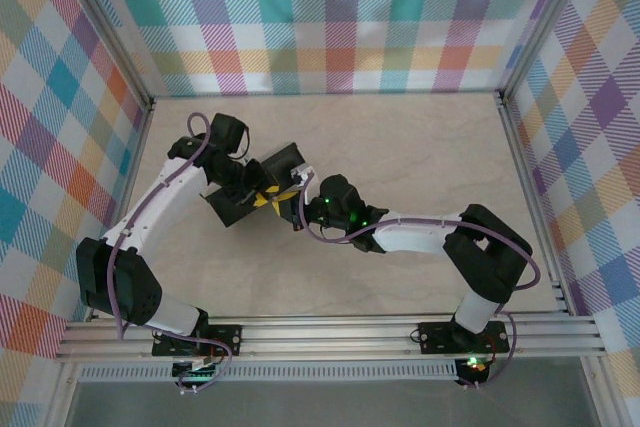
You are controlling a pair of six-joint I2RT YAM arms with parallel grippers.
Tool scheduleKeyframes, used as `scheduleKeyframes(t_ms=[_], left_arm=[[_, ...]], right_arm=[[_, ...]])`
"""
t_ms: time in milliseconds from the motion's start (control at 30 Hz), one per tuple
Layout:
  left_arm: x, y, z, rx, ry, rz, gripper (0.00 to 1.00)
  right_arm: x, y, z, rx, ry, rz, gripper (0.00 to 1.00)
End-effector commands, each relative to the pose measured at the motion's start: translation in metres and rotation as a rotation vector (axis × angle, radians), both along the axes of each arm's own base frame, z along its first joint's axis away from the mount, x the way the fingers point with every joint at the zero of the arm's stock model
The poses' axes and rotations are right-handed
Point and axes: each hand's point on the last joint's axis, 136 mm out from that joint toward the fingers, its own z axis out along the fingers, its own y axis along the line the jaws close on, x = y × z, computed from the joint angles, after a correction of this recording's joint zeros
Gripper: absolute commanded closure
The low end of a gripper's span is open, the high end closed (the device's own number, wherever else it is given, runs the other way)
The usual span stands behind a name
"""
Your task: Unlock the padlock with the key
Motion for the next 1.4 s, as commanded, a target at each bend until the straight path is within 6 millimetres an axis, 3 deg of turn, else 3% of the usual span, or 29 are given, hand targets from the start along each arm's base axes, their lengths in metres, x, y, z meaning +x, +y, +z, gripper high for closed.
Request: scheduleKeyframes(t_ms=[0, 167, 267, 333, 467, 633, 800, 1033, 1233, 1367], left_arm=[[-0.024, 0.005, -0.003, -0.002, 0.066, -0.041, 1.00], [-0.025, 0.007, -0.004, -0.009, 0.066, -0.027, 1.00], [-0.025, 0.006, -0.007, -0.014, 0.076, -0.024, 1.00], [-0.024, 0.008, -0.008, -0.001, 0.078, -0.019, 1.00], [-0.022, 0.012, -0.004, 0.008, 0.062, 0.010, 1.00], [-0.021, 0.020, -0.006, 0.018, 0.073, 0.028, 1.00], [-0.020, 0.021, -0.006, 0.015, 0.073, 0.037, 1.00], [-0.019, 0.021, -0.003, 0.017, 0.072, 0.038, 1.00], [-0.016, 0.019, 0.003, 0.003, 0.061, 0.039, 1.00], [-0.014, 0.019, 0.010, -0.001, 0.050, 0.039, 1.00]], right_arm=[[0.031, -0.008, 0.059, 0.176, -0.031, -0.140, 0.93], [0.039, -0.015, 0.051, 0.174, 0.030, -0.218, 0.94], [0.039, -0.011, 0.056, 0.184, 0.033, -0.201, 0.93], [0.037, -0.007, 0.065, 0.192, 0.016, -0.175, 0.88], [0.023, -0.004, 0.063, 0.112, -0.043, -0.083, 0.75], [0.017, -0.021, 0.049, -0.019, -0.153, -0.067, 0.66], [0.017, -0.034, 0.049, -0.074, -0.208, -0.068, 0.66], [0.001, -0.025, 0.035, -0.106, -0.171, 0.030, 0.69], [-0.025, -0.010, 0.019, -0.153, -0.218, 0.120, 0.68], [-0.024, -0.004, 0.012, -0.152, -0.160, 0.112, 0.71]])
